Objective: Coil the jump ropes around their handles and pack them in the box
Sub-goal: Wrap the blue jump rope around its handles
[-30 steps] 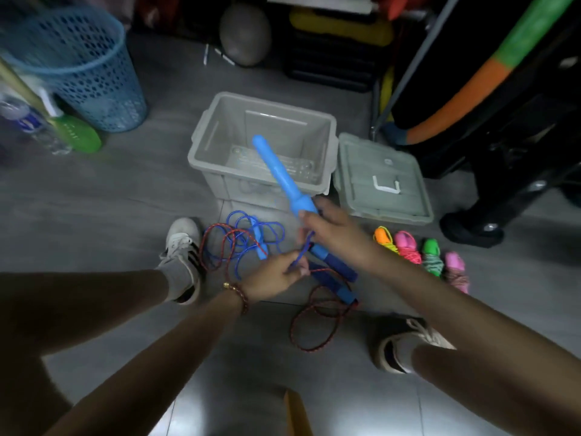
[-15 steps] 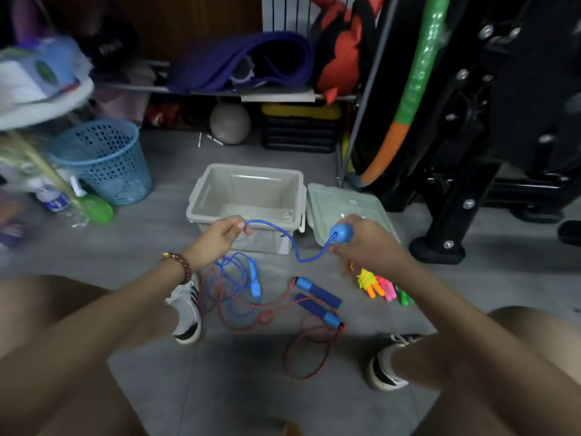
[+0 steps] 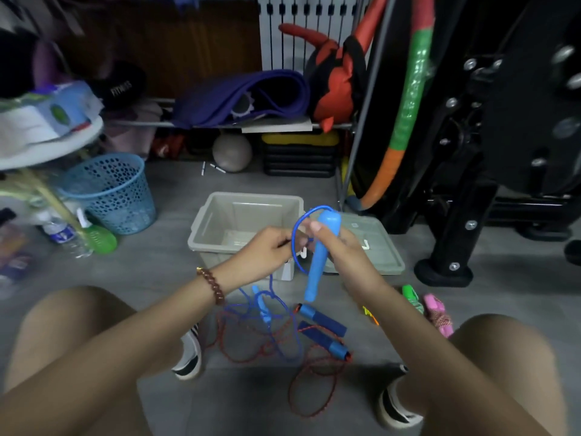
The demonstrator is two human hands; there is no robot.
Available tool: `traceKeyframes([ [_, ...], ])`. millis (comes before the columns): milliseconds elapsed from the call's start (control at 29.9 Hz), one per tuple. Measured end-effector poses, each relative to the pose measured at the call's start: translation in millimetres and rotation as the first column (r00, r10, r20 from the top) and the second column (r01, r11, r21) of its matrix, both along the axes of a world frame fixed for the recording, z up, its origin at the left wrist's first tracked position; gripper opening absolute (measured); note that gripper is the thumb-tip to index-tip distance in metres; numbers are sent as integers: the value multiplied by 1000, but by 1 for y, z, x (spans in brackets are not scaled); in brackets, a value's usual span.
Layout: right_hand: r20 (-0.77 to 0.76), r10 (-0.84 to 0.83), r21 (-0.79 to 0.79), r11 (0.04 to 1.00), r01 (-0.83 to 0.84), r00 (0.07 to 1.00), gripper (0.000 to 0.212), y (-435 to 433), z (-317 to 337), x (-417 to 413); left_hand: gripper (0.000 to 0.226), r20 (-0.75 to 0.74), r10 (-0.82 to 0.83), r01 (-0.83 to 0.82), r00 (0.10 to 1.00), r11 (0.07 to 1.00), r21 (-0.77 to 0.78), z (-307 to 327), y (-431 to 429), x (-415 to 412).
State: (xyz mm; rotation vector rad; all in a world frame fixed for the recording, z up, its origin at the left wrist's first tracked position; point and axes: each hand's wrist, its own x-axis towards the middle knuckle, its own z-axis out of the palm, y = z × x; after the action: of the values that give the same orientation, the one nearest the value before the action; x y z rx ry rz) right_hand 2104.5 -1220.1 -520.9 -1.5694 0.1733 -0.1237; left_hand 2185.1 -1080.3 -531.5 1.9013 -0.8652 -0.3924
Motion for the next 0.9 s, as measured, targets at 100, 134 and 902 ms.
traceKeyframes([
  [100,-17,-30,-226,974,25,999,33,-1,-3,5,40,14,16,-16,1000,1000,-7,4,-11,3],
  [134,-37,-56,-259,965,45,998,32,-4,-4,7,34,29,-19,19,999,1000,-1,4,-14,4],
  [902,272,200,475,823,-312,941,36,-45,35,-12,46,-1,-209,160,978,742,651,-111,19,64],
])
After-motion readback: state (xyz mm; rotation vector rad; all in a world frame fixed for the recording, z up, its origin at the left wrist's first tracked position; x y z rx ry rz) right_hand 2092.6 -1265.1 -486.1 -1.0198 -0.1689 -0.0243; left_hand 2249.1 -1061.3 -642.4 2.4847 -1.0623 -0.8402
